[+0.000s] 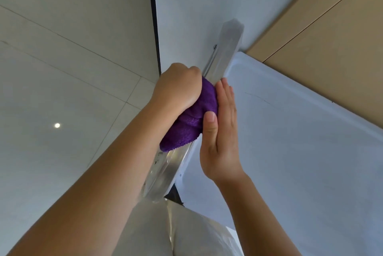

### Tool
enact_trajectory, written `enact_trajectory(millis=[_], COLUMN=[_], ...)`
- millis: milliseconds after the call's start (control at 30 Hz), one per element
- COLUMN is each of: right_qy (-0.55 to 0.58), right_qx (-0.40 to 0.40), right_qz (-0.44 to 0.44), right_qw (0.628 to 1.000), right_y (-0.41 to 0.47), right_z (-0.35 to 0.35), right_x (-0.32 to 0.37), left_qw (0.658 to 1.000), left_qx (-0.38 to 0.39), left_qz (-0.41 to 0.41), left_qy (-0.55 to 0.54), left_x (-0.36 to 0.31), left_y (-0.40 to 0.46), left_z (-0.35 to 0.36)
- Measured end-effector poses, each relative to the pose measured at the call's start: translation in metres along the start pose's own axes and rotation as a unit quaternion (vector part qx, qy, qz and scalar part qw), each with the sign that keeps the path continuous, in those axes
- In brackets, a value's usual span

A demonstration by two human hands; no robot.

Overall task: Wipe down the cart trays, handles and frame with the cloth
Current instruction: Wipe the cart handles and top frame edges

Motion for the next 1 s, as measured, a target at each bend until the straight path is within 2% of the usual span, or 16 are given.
enact_trajectory(millis=[100, 267, 500, 733, 900, 1000], right_qy=[0.025, 0.070, 0.088, 0.163, 0.164, 0.146], right_qx=[0.011, 0.010, -0.006, -0.062, -0.055, -0.060], right_qz=[0.018, 0.023, -0.009, 0.043, 0.064, 0.043], right_qw=[0.999, 0.997, 0.996, 0.984, 0.983, 0.987], right_y=[0.018, 0.058, 0.107, 0.103, 0.076, 0.050], right_z=[-0.004, -0.012, -0.025, -0.040, -0.036, -0.035], right_x=[-0.010, -0.023, -0.040, -0.036, -0.020, -0.006], left_qw=[0.999, 0.996, 0.998, 0.981, 0.968, 0.963], left_qx=[0.010, -0.016, -0.013, -0.173, -0.235, -0.248], left_qz=[0.003, 0.008, -0.043, -0.063, -0.042, -0.022], left_qy=[0.043, 0.092, 0.044, -0.062, -0.083, -0.103], left_x=[-0.012, -0.035, -0.064, -0.050, -0.035, -0.026], left_y=[0.015, 0.049, 0.079, 0.056, 0.018, -0.015], left_z=[0.001, -0.006, -0.016, -0.032, -0.040, -0.046])
Point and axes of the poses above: each hand's wrist, its own y-axis towards the middle knuckle, its own z-axis out of the palm, x = y × z, the point moved 6 cm from there along y, towards the middle knuckle, and after that the axes turned 8 degrees about y, right-handed, at the moved point
